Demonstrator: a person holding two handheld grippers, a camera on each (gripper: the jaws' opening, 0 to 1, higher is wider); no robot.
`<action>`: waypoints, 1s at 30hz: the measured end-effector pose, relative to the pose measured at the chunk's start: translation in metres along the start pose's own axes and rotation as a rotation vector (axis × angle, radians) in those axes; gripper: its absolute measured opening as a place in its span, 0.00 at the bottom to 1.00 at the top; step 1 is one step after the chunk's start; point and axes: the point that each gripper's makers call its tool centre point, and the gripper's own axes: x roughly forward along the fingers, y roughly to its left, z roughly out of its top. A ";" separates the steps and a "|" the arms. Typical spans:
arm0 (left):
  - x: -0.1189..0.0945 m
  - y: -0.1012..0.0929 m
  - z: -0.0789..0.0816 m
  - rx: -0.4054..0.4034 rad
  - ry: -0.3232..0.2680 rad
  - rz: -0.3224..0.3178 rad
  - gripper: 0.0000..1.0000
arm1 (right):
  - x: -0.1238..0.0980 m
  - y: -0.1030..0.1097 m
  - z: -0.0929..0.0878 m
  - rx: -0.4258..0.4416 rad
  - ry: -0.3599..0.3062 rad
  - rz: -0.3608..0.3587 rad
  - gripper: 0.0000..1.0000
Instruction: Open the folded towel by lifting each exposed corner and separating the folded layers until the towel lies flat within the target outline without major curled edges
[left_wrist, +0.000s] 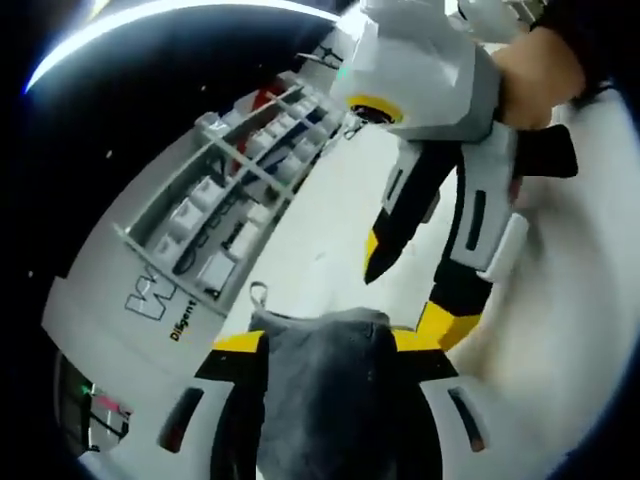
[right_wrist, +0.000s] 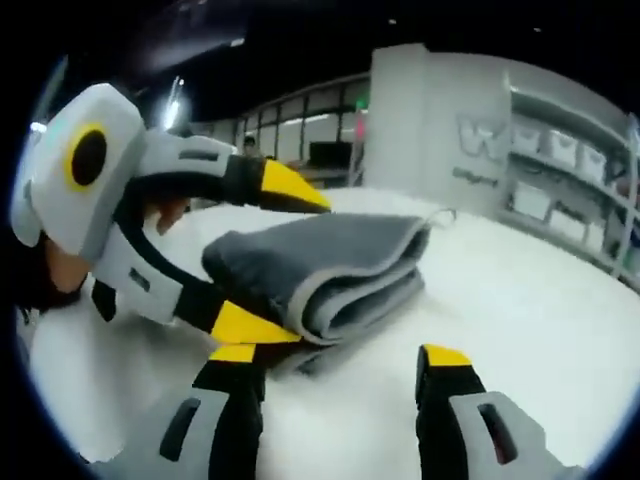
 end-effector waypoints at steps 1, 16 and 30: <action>0.001 0.001 0.000 -0.002 0.001 -0.004 0.43 | 0.001 0.003 -0.002 0.014 0.004 0.010 0.52; 0.004 -0.010 0.000 -0.009 0.010 -0.053 0.28 | 0.011 0.017 -0.008 0.050 0.019 0.051 0.28; 0.005 -0.012 0.000 0.006 0.005 -0.071 0.10 | 0.007 0.027 -0.011 0.061 0.007 0.072 0.10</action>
